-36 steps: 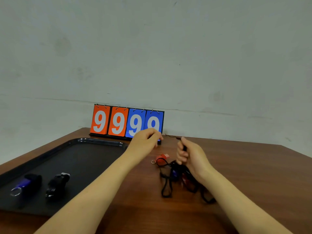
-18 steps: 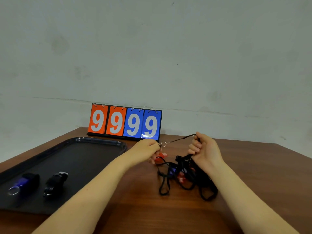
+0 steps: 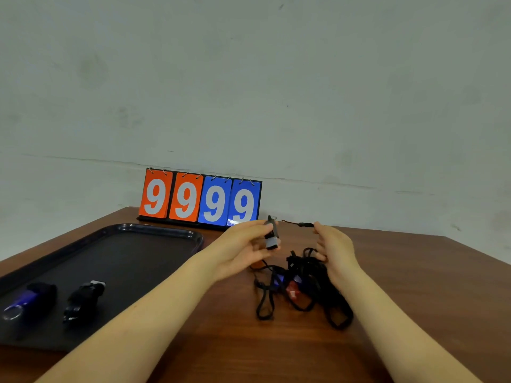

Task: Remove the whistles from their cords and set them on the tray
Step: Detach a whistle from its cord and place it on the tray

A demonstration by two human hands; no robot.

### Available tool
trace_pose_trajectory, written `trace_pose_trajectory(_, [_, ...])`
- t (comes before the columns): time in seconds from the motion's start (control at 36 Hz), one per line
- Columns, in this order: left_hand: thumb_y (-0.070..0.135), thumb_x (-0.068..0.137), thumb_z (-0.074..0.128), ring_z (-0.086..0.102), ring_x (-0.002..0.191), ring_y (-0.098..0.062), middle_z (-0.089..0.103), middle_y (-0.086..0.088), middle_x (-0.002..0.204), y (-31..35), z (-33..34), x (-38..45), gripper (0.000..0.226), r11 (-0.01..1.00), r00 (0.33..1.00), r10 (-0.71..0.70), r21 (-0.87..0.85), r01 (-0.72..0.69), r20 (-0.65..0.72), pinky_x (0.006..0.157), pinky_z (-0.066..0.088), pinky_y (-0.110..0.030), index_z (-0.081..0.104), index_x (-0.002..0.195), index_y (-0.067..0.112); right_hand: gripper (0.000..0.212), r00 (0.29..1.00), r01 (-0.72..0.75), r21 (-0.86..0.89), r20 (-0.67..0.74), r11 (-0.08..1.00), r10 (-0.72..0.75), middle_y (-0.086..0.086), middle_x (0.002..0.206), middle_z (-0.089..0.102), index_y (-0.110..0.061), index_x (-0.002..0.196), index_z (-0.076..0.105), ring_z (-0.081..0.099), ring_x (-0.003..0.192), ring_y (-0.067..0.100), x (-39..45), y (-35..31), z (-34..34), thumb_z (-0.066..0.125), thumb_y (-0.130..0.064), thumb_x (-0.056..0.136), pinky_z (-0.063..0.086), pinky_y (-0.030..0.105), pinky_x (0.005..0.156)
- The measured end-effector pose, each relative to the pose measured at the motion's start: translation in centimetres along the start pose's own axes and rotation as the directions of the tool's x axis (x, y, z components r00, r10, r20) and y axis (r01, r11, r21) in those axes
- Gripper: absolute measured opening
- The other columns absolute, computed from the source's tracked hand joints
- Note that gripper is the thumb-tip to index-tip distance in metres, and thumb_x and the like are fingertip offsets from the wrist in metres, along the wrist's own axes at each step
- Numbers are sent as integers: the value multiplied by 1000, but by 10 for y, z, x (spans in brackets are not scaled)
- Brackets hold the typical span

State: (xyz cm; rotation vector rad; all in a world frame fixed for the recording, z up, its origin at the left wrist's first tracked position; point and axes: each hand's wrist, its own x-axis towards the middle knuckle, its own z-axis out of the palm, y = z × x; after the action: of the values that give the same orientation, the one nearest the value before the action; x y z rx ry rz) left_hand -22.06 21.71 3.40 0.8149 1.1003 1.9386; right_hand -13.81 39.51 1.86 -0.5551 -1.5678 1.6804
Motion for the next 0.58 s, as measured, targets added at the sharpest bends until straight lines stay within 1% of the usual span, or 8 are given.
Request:
trace_pose_trajectory(0.06, [-1, 90, 54, 66, 90, -26, 62, -19, 101, 1, 1, 0, 20, 994, 1000, 2, -112, -4, -19, 76, 60, -34, 58, 109, -3, 23, 989, 145, -249, 14, 958, -146, -2, 61, 45, -8, 84, 62, 41, 57, 14, -5, 0, 3, 54, -26, 97, 33, 24, 53])
trace_pose_trajectory(0.11, [-4, 89, 53, 66, 94, -28, 64, -21, 101, 2, 1, 0, 20, 981, 998, 32, -188, -41, -47, 76, 60, -34, 58, 108, -4, 21, 951, 305, -452, 104, 839, -290, -2, 72, 58, -12, 83, 62, 55, 71, 16, -11, 2, 6, 54, -27, 96, 39, 24, 59])
trace_pose_trajectory(0.17, [-5, 89, 53, 66, 95, -28, 65, -21, 101, 2, -1, 2, 17, 968, 991, 67, -235, -92, -113, 78, 59, -33, 59, 105, -5, 16, 909, 413, -592, 226, 692, -349, -7, 76, 64, -21, 83, 63, 61, 75, 12, -15, 4, 9, 55, -27, 95, 45, 24, 62])
trace_pose_trajectory(0.25, [-2, 91, 55, 67, 95, -25, 67, -17, 97, 3, -5, 6, 12, 962, 965, 132, -204, -179, -226, 78, 59, -32, 61, 102, -3, 13, 863, 505, -689, 389, 520, -323, -15, 82, 66, -27, 91, 67, 61, 77, 3, -21, 9, 17, 54, -27, 95, 49, 23, 69])
trace_pose_trajectory(0.33, [1, 92, 56, 67, 94, -22, 71, -12, 91, 3, -10, 8, 12, 961, 939, 190, -141, -238, -288, 81, 57, -32, 63, 101, 0, 16, 803, 596, -681, 506, 426, -315, -18, 91, 68, -30, 98, 70, 60, 86, 0, -30, 12, 26, 54, -30, 95, 45, 20, 76])
trace_pose_trajectory(0.42, [9, 91, 61, 64, 90, -19, 69, -10, 95, 1, -15, 9, 14, 972, 903, 234, 71, -223, -359, 83, 54, -27, 66, 104, 4, 17, 751, 659, -628, 580, 414, -315, -17, 98, 70, -31, 102, 70, 61, 92, -1, -40, 12, 34, 54, -33, 95, 48, 23, 84])
trace_pose_trajectory(0.5, [18, 90, 65, 55, 82, -16, 65, -8, 91, -5, -22, 11, 11, 932, 860, 294, 324, -162, -418, 76, 49, -26, 70, 97, 12, 16, 717, 692, -577, 622, 434, -315, -19, 94, 70, -33, 99, 70, 61, 90, -2, -44, 15, 38, 55, -34, 95, 50, 26, 84])
trace_pose_trajectory(0.58, [20, 90, 65, 59, 88, -15, 68, -4, 96, -8, -24, 14, 13, 898, 852, 325, 416, -143, -410, 79, 48, -27, 72, 101, 16, 14, 713, 687, -504, 607, 524, -350, -19, 88, 69, -31, 94, 71, 62, 87, -3, -46, 16, 38, 57, -30, 94, 50, 20, 80])
